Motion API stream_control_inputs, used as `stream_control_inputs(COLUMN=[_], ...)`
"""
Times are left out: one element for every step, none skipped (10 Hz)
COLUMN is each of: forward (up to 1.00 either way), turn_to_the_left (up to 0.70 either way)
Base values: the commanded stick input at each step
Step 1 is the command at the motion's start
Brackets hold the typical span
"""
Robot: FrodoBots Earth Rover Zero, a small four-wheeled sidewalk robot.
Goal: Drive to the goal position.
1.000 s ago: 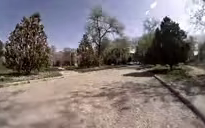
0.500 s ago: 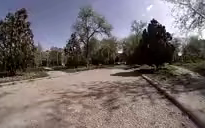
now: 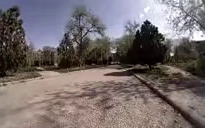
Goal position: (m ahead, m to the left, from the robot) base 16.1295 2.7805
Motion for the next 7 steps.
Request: stream_control_inputs(forward=[0.7, 0.7, 0.7, 0.7, 0.7, 0.7, 0.7], turn_to_the_left=[0.0, 0.0, 0.0, 0.0, 0.0, 0.0, 0.0])
